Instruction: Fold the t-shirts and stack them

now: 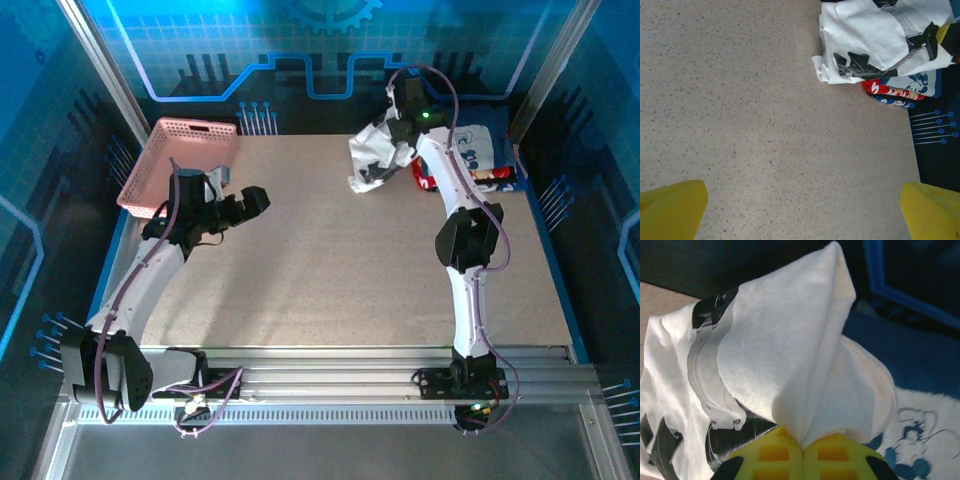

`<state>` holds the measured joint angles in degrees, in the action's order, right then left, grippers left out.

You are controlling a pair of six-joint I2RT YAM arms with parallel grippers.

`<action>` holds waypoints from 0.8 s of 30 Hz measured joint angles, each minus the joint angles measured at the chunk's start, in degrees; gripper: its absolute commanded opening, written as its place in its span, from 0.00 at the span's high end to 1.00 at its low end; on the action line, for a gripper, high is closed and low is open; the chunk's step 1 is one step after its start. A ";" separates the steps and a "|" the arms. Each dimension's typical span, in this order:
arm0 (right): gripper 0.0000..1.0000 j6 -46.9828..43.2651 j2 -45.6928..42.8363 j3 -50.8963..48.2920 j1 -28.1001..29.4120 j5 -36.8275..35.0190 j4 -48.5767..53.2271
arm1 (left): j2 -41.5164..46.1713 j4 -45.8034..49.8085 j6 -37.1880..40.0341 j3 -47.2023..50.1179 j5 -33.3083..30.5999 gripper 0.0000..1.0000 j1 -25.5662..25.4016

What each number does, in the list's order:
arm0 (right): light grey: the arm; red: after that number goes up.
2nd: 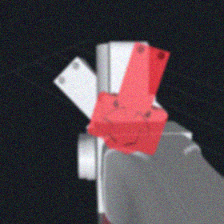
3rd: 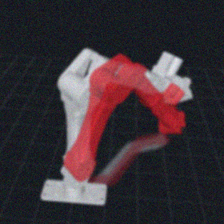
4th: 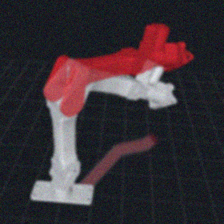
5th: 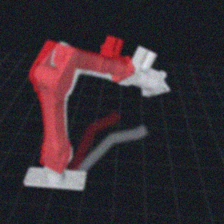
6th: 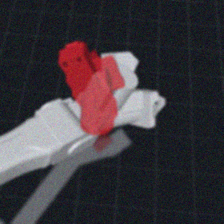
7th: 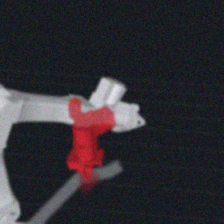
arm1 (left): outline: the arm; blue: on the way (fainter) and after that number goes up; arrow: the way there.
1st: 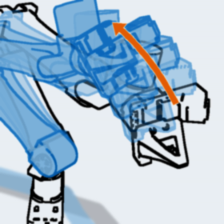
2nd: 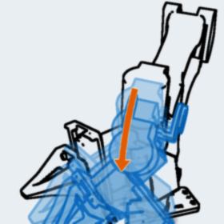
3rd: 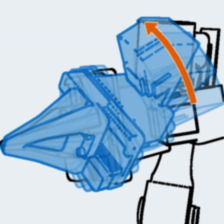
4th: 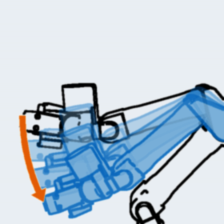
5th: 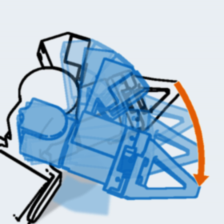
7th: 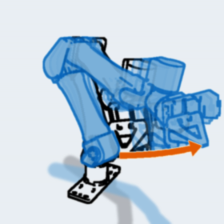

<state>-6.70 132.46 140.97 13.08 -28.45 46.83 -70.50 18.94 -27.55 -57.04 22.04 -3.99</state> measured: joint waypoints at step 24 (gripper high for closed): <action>0.39 -2.45 0.83 1.46 -18.47 1.70 -8.44 | -0.09 3.21 3.10 1.51 1.03 0.01 1.75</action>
<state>-9.15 133.29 142.43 -5.39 -26.74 38.39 -70.59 22.15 -24.45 -55.53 23.07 -2.24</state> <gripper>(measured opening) 0.300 0.991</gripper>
